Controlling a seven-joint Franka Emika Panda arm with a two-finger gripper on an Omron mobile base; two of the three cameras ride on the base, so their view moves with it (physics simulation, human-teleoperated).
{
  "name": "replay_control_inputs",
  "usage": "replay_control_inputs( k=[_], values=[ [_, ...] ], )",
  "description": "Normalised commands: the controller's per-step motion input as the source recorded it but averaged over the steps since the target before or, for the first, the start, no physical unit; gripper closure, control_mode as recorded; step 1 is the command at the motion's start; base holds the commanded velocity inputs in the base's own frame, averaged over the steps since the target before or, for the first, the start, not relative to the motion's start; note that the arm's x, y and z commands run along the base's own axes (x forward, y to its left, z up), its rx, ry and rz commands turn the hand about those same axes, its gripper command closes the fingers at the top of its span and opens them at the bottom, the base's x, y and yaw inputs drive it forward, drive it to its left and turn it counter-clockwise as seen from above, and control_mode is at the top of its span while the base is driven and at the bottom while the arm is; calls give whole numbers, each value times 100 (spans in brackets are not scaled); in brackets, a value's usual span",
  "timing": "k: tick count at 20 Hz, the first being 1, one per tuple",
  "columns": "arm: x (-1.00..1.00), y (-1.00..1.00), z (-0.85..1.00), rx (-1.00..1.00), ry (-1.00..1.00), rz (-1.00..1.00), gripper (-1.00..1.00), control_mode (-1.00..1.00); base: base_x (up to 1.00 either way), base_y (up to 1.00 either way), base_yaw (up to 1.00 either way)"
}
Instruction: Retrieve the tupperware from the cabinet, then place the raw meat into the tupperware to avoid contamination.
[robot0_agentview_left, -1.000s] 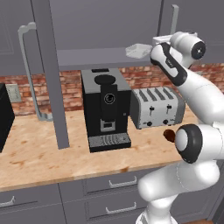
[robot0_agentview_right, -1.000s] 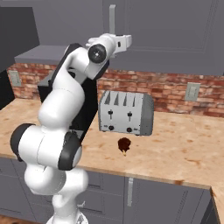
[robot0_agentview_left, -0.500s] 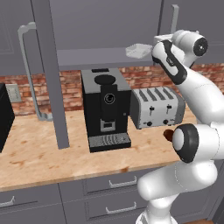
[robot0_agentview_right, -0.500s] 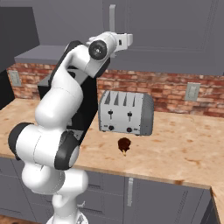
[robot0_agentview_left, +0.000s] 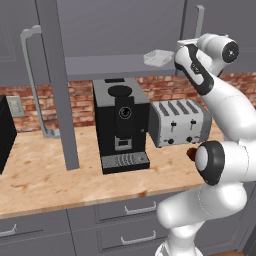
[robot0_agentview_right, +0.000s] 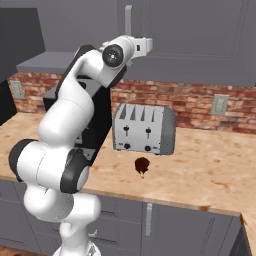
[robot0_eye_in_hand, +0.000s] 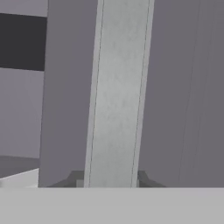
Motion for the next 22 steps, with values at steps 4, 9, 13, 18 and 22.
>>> replay_control_inputs(
  k=[4, 9, 13, 18, 22],
  values=[
    [0, -4, 0, 0, 0, 0, 100, -100, 0, 0, 0],
    [-11, -11, 0, 0, 4, -1, 100, -100, 0, 0, 0],
    [-20, -20, 1, 0, 7, -2, 100, -100, 0, 0, 0],
    [-25, -29, 2, 0, 8, -3, 100, -100, 0, 0, 0],
    [-32, -37, 0, 0, 6, -4, 100, -100, 0, 0, 0]
  ],
)
